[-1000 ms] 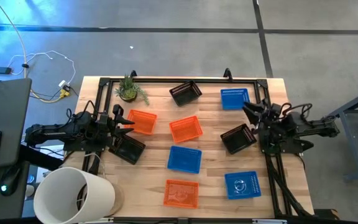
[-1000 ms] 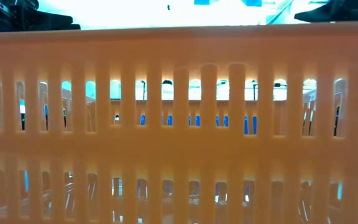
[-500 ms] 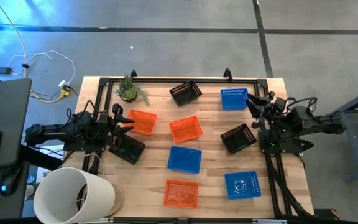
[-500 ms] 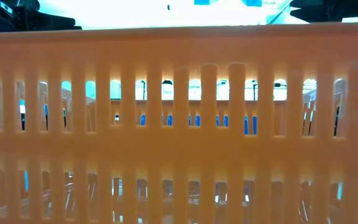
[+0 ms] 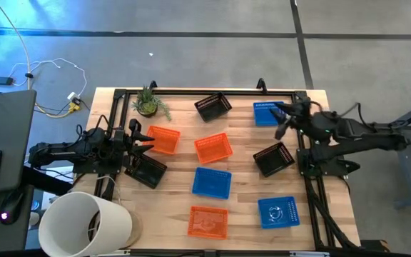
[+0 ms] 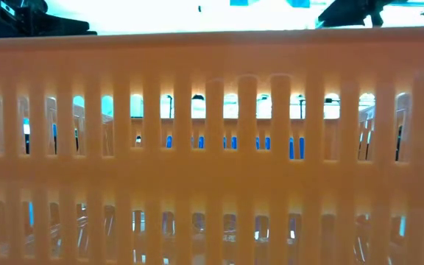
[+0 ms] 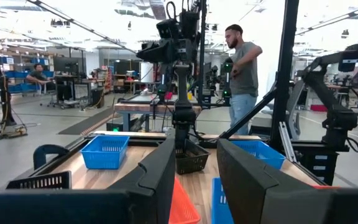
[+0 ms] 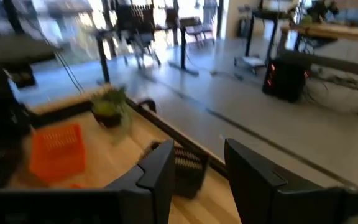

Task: Stack baskets by color
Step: Stack the top right orange basket on top of the bottom right orange basket

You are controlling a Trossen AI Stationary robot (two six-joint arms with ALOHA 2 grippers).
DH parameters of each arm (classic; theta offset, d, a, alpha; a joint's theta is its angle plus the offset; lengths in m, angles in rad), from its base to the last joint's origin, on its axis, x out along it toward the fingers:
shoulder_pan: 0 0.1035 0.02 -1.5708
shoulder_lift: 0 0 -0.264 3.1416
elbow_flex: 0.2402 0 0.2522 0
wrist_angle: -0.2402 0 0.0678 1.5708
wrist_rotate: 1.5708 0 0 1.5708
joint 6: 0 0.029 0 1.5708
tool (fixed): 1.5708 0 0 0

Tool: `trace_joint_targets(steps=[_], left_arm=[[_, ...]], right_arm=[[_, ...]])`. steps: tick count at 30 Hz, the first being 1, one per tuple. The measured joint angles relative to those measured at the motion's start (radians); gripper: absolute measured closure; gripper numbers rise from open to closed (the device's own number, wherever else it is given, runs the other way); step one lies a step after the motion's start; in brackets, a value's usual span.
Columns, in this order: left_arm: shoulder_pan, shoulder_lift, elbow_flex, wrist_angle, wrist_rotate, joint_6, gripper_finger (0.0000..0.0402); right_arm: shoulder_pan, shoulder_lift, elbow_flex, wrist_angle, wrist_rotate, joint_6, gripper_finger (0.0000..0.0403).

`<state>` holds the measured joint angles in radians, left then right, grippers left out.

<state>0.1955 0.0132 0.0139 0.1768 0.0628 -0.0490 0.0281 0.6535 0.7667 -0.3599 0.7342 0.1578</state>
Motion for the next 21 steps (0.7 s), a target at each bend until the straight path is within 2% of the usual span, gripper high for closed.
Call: trace_joint_targets(steps=[11, 17, 21], left_arm=[[0.000, 0.000, 0.000, 0.000, 0.000, 0.000, 0.0294], [0.000, 0.000, 0.000, -0.001, 0.000, 0.000, 0.0294], [0.000, 0.000, 0.000, -0.002, 0.000, -0.003, 0.0294]], right_arm=[[-0.242, 0.304, 0.232, -0.121, -0.411, -0.008, 0.0274], [-0.294, 0.478, 0.341, -0.168, -0.488, -0.108, 0.0272], [-0.306, 0.588, 0.403, -0.194, -0.541, -0.138, 0.0254]])
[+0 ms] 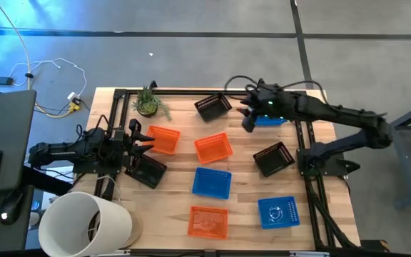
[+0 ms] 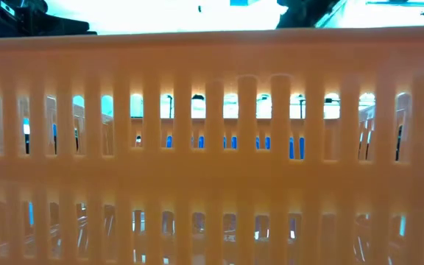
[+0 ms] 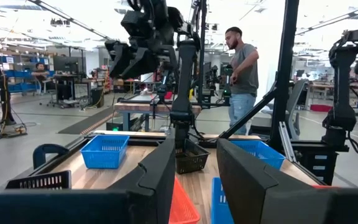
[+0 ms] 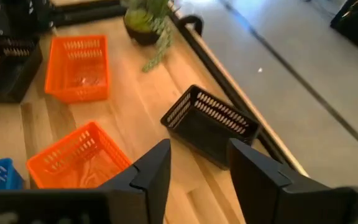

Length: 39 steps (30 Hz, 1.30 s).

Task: Stack baskets by color
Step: Stack the top right orange basket on top of the bottom right orange basket

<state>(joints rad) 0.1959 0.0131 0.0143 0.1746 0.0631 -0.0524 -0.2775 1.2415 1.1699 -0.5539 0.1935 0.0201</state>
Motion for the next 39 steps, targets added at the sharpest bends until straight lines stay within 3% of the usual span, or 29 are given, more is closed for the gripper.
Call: trace_joint_targets(steps=[7, 17, 39], left_arm=[[0.000, 0.000, 0.000, -0.031, 0.000, 0.001, 0.0294], [0.000, 0.000, 0.000, -0.052, 0.000, -0.007, 0.0294], [0.000, 0.000, 0.000, -0.054, 0.000, -0.008, 0.0294]], right_arm=[[-0.004, 0.164, 0.060, -0.005, -0.099, -0.159, 0.0208], [-0.004, 0.375, 0.087, -0.003, -0.211, -0.338, 0.0205], [-0.002, 0.614, 0.087, 0.072, -0.277, -0.336, 0.0206]])
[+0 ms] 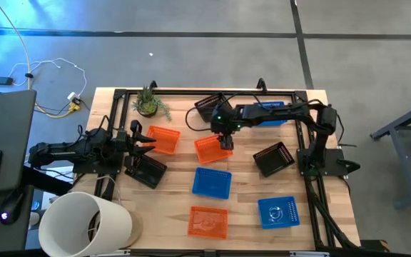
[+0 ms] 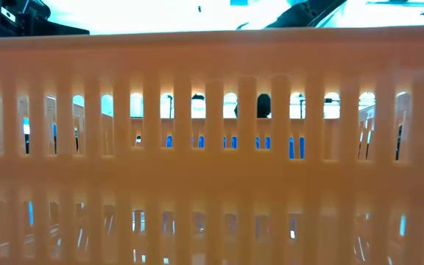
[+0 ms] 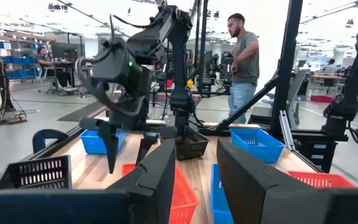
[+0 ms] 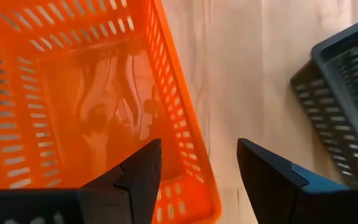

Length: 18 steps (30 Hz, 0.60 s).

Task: Stack baskets by color
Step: Stack the top right orange basket on top of the bottom right orange basket

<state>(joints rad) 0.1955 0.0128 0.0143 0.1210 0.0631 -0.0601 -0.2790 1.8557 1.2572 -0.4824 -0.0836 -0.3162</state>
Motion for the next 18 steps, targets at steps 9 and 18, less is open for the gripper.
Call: trace_joint_targets(steps=[9, 18], left_arm=[[0.000, 0.000, 0.000, -0.006, -0.005, 0.000, 0.0294], [0.000, 0.000, 0.000, -0.006, -0.034, 0.000, 0.0294]], right_arm=[[0.000, 0.039, -0.001, 0.000, 0.013, 0.054, 0.0217], [-0.009, 0.039, -0.001, -0.002, 0.046, 0.093, 0.0332]])
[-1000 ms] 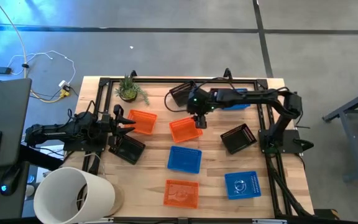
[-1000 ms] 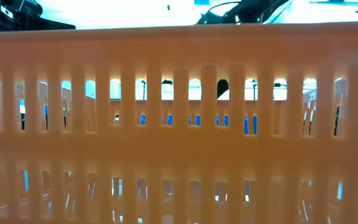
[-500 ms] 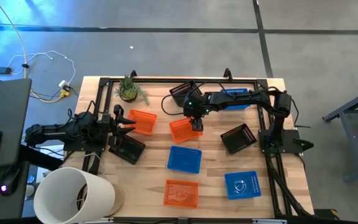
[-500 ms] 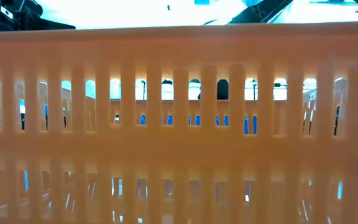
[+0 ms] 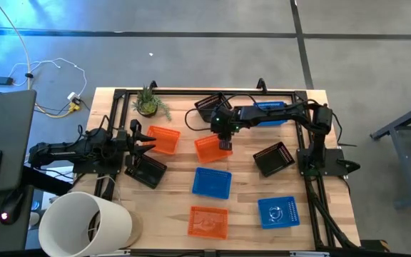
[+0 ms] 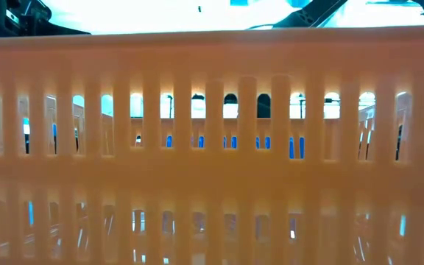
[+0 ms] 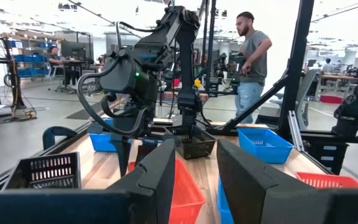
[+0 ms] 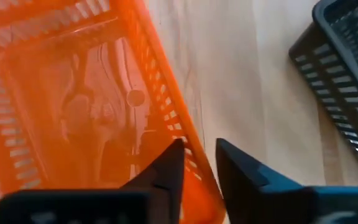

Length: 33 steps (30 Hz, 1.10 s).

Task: Stack baskets by color
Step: Stack the top right orange basket on top of the bottom right orange basket

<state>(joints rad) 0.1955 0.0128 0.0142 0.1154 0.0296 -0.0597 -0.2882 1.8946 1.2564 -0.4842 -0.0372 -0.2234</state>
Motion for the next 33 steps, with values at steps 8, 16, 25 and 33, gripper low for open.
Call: trace_joint_targets(steps=[8, 16, 25, 33], left_arm=[[0.000, 0.000, 0.000, 0.000, 0.000, 0.000, 0.0294], [0.000, 0.000, 0.000, 0.000, 0.000, 0.000, 0.0294], [0.000, 0.000, 0.000, -0.031, 0.000, -0.015, 0.0294], [0.000, 0.000, 0.000, -0.046, 0.000, -0.015, 0.0294]], right_arm=[[-0.014, 0.000, 0.000, -0.005, 0.001, 0.010, 0.0394], [-0.028, -0.015, 0.000, -0.012, 0.001, 0.041, 0.0399], [-0.028, -0.117, 0.000, -0.046, 0.003, 0.097, 0.0402], [-0.005, -0.263, 0.000, -0.104, 0.001, 0.221, 0.0402]])
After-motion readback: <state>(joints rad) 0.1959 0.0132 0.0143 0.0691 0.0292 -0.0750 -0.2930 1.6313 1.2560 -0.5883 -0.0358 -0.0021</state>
